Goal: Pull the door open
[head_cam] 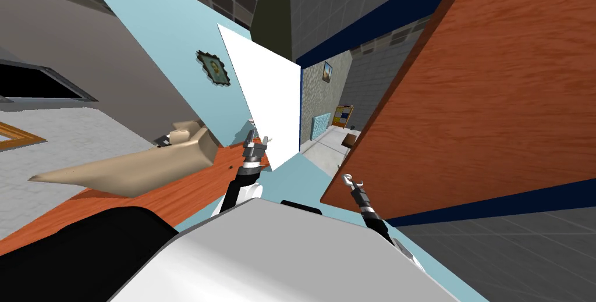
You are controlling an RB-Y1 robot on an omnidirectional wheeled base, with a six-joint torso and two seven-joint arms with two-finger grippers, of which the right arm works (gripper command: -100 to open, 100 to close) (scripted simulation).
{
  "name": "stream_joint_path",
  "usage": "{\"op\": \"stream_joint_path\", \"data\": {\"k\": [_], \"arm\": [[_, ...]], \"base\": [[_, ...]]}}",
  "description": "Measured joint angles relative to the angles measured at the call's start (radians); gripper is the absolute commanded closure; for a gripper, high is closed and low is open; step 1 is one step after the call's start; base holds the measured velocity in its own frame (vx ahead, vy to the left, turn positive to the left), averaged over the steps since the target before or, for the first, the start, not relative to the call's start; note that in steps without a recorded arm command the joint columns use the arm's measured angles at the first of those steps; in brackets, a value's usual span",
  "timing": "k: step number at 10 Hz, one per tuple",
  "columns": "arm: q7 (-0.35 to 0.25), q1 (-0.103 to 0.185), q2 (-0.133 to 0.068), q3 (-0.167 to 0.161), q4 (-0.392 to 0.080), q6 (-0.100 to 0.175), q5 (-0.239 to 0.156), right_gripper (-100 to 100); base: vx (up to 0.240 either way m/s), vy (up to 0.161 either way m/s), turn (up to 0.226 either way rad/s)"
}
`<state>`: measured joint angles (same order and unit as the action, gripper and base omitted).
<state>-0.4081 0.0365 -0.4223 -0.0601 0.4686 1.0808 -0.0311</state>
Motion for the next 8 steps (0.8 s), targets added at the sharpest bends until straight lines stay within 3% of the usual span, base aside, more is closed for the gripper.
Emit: {"op": "stream_joint_path", "data": {"k": [2, 4, 5, 6, 8], "arm": [[-0.013, -0.028, -0.016, -0.004, 0.002, 0.029, 0.002, 100], [-0.030, -0.034, -0.028, -0.012, -0.053, 0.090, 0.005, 100], [-0.035, -0.040, -0.030, -0.015, -0.060, 0.108, 0.007, 100], [-0.035, -0.052, -0.030, -0.016, -0.041, 0.102, 0.008, 100], [-0.047, -0.083, -0.047, -0.017, -0.023, 0.124, 0.007, 100]], "base": [[-0.145, -0.030, 0.142], [-0.127, -0.065, 0.123], [-0.047, -0.012, -0.013], [-0.106, -0.044, 0.181], [-0.148, -0.055, 0.141]]}}
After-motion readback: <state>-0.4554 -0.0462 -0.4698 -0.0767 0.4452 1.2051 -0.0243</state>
